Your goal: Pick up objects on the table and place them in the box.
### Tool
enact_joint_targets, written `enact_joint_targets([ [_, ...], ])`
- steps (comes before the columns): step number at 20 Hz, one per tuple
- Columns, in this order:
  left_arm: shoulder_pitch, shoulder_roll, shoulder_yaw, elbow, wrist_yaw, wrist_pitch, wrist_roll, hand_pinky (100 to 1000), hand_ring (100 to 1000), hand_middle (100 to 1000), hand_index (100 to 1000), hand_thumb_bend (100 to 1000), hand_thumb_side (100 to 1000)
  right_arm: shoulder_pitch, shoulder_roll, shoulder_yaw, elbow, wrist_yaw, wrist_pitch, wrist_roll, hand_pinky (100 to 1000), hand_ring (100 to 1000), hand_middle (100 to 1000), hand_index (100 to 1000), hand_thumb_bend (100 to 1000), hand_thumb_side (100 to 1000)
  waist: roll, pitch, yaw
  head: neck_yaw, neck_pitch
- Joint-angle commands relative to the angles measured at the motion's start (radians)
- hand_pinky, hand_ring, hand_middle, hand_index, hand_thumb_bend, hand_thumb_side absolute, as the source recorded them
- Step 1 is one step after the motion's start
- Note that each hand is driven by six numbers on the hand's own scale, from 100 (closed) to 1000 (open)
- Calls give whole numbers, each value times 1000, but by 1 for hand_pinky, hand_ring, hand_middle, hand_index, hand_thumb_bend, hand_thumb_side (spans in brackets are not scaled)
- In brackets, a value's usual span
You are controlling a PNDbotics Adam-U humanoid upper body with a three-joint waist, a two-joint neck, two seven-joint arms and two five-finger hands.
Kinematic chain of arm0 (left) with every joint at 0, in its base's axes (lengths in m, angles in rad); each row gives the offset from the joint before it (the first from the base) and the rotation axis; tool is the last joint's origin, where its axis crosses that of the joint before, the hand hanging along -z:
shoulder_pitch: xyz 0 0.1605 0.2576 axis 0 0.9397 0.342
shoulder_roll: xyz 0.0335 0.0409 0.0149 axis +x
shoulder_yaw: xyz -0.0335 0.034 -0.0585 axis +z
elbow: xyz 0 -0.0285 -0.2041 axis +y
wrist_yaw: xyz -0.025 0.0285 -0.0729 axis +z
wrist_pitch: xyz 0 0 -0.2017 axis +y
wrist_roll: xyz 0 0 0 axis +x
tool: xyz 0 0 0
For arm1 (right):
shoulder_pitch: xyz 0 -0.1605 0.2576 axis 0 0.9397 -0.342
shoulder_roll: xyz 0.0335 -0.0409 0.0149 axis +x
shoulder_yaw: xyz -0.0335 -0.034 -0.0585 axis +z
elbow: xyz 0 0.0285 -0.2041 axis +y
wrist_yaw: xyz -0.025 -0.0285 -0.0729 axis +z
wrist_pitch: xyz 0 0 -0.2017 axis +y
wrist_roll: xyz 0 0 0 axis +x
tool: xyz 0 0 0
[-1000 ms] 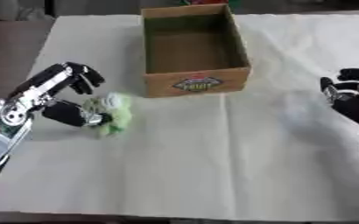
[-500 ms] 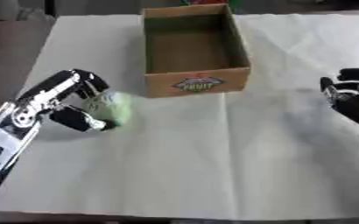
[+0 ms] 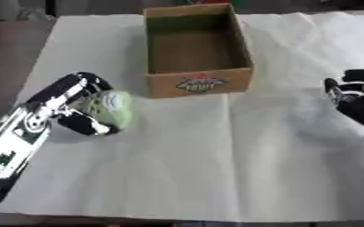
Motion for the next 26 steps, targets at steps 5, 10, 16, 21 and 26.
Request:
enact_joint_targets([
  [5,-15,12,3,7,-71,-27,-28,594,491,466,576,471,100,-11,-16,-3,-13,2,-2,2,577,611,589,647,374,100,-2,-16,-1,0,4],
  [10,-20,13,22,-23,-78,-17,21,528,370,330,441,402,100,-10,-15,-4,-13,2,-2,1,577,611,589,647,374,100,-2,-16,-1,-3,5],
  [16,-61,65,43,-118,-28,-10,0,527,358,313,426,390,100,-8,-18,-4,-12,2,-2,1,577,611,589,647,374,100,0,-21,-1,-5,7],
  [21,-155,119,42,-149,4,5,-22,539,370,322,436,396,100,-6,-18,-2,-10,3,-2,4,577,610,589,647,374,100,2,-28,-10,-5,9],
  [26,-292,52,31,-27,-45,16,-1,553,384,330,443,408,100,-6,-20,3,-9,3,0,8,577,610,589,647,373,100,4,-33,-26,1,12],
])
